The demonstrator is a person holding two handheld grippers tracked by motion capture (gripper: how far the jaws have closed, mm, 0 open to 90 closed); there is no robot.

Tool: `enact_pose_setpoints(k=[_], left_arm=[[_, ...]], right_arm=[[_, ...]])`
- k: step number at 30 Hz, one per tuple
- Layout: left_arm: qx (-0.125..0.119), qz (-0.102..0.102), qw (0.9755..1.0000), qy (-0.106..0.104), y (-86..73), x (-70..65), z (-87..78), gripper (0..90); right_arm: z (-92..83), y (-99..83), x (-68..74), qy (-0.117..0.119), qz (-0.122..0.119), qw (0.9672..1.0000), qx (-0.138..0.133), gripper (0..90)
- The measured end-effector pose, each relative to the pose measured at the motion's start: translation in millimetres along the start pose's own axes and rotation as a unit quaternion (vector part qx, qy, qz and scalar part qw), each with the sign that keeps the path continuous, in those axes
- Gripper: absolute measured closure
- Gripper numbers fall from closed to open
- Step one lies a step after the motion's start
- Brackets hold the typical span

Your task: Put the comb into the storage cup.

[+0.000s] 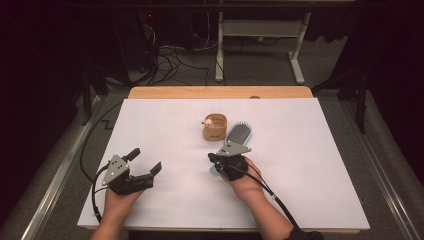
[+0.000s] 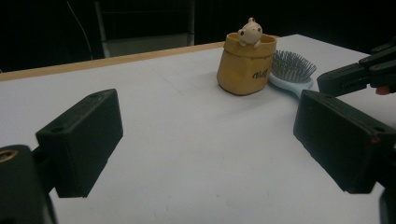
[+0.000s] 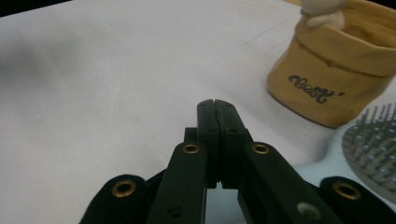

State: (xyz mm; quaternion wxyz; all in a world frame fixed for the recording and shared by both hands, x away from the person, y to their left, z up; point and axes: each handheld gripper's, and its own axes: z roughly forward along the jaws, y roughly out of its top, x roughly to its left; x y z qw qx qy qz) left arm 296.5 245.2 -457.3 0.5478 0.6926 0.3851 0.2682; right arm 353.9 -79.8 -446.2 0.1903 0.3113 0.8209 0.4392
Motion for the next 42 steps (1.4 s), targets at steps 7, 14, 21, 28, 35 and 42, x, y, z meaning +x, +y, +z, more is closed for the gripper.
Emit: enact_pose_setpoints(k=[7, 14, 21, 28, 35, 42], left_arm=[[-0.001, -0.001, 1.0000, 0.006, 0.5, 0.5, -0.4, 5.7], [-0.003, 0.000, 1.0000, 0.007, 1.5, 0.5, -1.5, 9.7], [-0.004, -0.002, 1.0000, 0.008, 2.1, 0.9, -2.0, 12.7], [-0.008, -0.004, 0.9999, 0.010, 2.5, 1.5, -3.3, 5.6], [-0.014, -0.007, 0.9999, 0.005, 2.1, 1.8, -2.9, 0.5], [-0.013, -0.008, 0.9999, 0.002, 1.7, 2.0, -2.7, 0.4]], right_arm=[[10.1, -1.2, 5.1, 0.005, -0.004, 0.9998, 0.019, 90.0], [13.6, -4.0, 6.4, 0.006, -0.005, 0.9995, 0.030, 90.0], [14.2, -6.4, 7.1, 0.005, -0.009, 0.9991, 0.040, 90.0], [13.2, -9.6, 5.3, 0.001, -0.010, 0.9986, 0.051, 90.0], [6.0, -11.0, 4.1, 0.001, -0.015, 0.9984, 0.054, 90.0], [-1.4, -11.3, 1.8, -0.011, -0.019, 0.9975, 0.067, 90.0]])
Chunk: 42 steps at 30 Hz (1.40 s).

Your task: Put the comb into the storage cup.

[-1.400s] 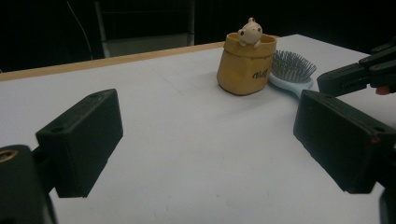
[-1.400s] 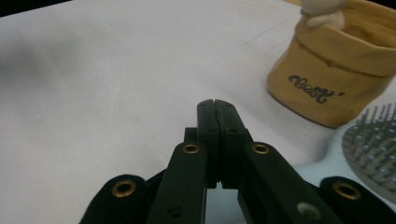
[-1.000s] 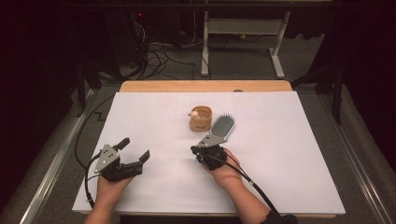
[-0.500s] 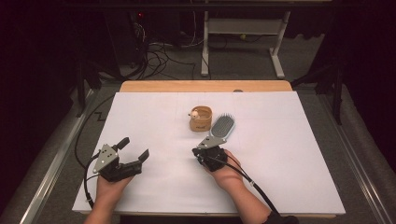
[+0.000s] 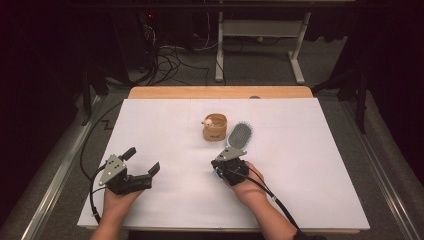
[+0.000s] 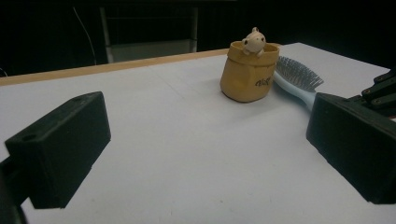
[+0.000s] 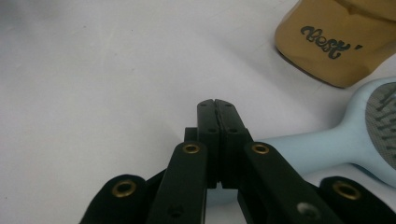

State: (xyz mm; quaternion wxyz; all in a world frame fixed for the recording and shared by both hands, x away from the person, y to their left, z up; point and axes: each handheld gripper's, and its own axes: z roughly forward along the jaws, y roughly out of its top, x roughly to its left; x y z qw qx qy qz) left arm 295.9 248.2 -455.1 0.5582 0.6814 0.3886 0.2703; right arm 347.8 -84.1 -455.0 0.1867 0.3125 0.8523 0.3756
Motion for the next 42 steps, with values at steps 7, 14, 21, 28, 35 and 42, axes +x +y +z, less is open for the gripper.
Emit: enact_pose_setpoints(k=[7, 14, 21, 28, 35, 42], left_arm=[[-0.001, -0.002, 1.0000, -0.003, 0.2, 0.2, -0.5, 0.5], [-0.001, -0.003, 1.0000, -0.007, 0.1, 0.0, 0.0, 0.3], [0.001, -0.007, 0.9999, -0.012, -0.4, 0.5, 0.2, 0.3], [0.000, -0.006, 0.9999, -0.014, -0.2, 0.9, -0.5, 0.3], [0.001, -0.007, 0.9999, -0.014, -0.2, 0.3, 0.1, 0.4], [0.005, -0.005, 0.9998, -0.021, -0.6, -0.9, 1.6, 0.4]], right_arm=[[-8.0, -1.2, -6.9, -0.005, 0.001, 0.9999, 0.010, 90.0], [-3.1, -1.1, -5.0, 0.002, 0.004, 0.9999, 0.010, 90.0], [0.7, 0.2, -3.2, 0.002, -0.004, 0.9998, 0.021, 90.0], [-3.1, -0.6, -7.2, -0.010, -0.014, 0.9992, 0.038, 90.0], [-11.2, -8.9, -12.3, -0.013, -0.008, 0.9989, 0.044, 90.0], [-25.1, -25.0, -21.8, -0.021, 0.006, 0.9990, 0.040, 90.0]])
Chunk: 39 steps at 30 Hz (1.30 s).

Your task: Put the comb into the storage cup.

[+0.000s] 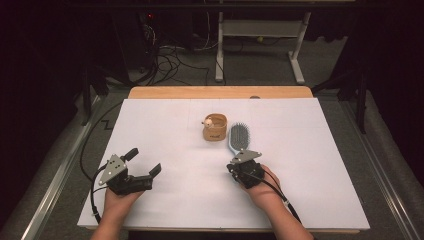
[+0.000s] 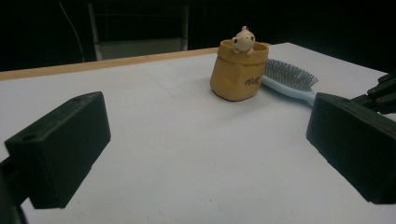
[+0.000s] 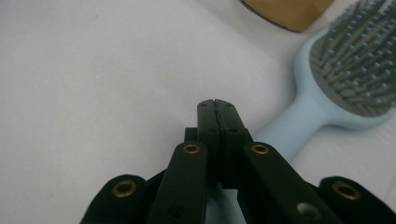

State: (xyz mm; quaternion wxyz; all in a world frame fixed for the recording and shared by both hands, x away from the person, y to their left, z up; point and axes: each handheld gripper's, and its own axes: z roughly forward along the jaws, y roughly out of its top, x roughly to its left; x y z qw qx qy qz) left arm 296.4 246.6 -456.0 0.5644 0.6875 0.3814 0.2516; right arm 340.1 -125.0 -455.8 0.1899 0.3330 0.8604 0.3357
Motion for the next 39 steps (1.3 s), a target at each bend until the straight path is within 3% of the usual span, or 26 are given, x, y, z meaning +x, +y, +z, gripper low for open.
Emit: enact_pose_setpoints(k=[18, 39], left_arm=[[0.008, 0.002, 1.0000, -0.001, -1.0, -1.5, 1.4, 0.4], [0.022, 0.002, 0.9997, -0.005, -2.3, -2.2, 4.0, 0.8]], right_arm=[[-31.3, -43.5, -26.9, -0.023, 0.033, 0.9992, -0.008, 90.0], [-55.8, -72.2, -59.5, -0.058, 0.076, 0.9951, -0.026, 90.0]])
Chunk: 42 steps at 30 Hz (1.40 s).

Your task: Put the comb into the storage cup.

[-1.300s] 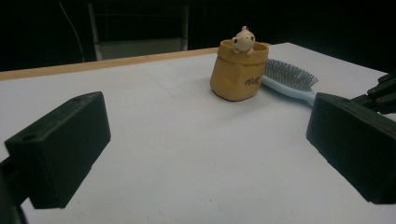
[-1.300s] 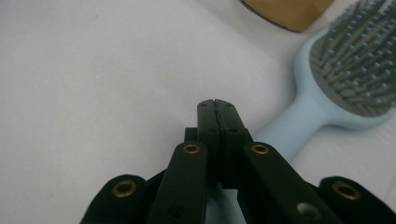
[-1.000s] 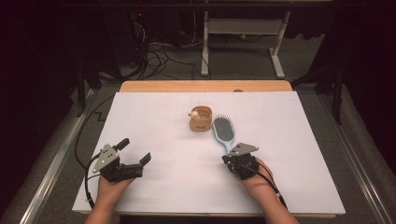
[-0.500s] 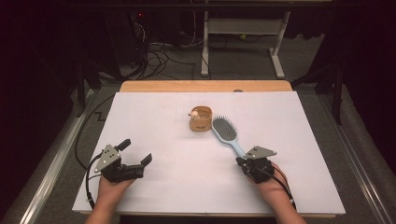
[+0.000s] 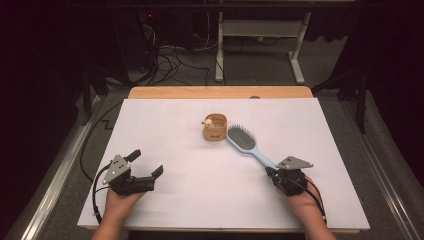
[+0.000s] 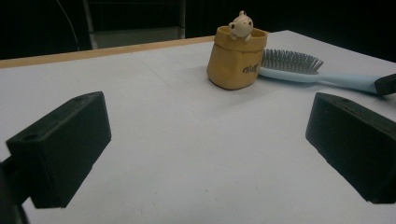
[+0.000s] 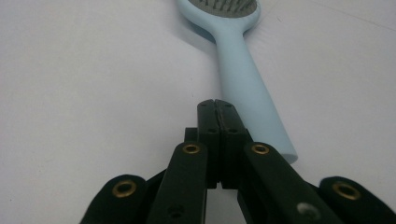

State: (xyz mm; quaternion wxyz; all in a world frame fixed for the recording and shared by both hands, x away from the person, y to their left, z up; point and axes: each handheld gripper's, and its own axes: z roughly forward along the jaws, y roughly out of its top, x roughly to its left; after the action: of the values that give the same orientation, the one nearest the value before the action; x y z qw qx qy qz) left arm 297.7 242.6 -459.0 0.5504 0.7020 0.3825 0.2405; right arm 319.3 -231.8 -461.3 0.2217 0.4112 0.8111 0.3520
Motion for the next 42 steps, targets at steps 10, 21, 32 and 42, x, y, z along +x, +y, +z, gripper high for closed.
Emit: enact_pose_setpoints(k=[10, 21, 32, 42], left_arm=[[0.006, 0.002, 0.9999, -0.009, -0.1, -0.8, 1.4, 0.8], [0.010, -0.003, 0.9998, -0.016, -0.2, -1.2, 1.7, 1.4], [0.015, 0.003, 0.9998, -0.015, -0.5, -2.1, 2.8, 1.4], [0.014, 0.008, 0.9998, -0.011, -0.2, -2.5, 2.8, 1.6]], right_arm=[[-12.3, -4.8, -4.0, 0.013, 0.018, 0.9988, -0.043, 87.1], [-19.7, -9.6, -3.5, 0.029, 0.035, 0.9968, -0.065, 72.2], [-22.7, -10.1, -5.4, 0.031, 0.041, 0.9957, -0.076, 51.6], [-27.6, -11.0, -10.0, 0.015, 0.045, 0.9954, -0.083, 31.0]])
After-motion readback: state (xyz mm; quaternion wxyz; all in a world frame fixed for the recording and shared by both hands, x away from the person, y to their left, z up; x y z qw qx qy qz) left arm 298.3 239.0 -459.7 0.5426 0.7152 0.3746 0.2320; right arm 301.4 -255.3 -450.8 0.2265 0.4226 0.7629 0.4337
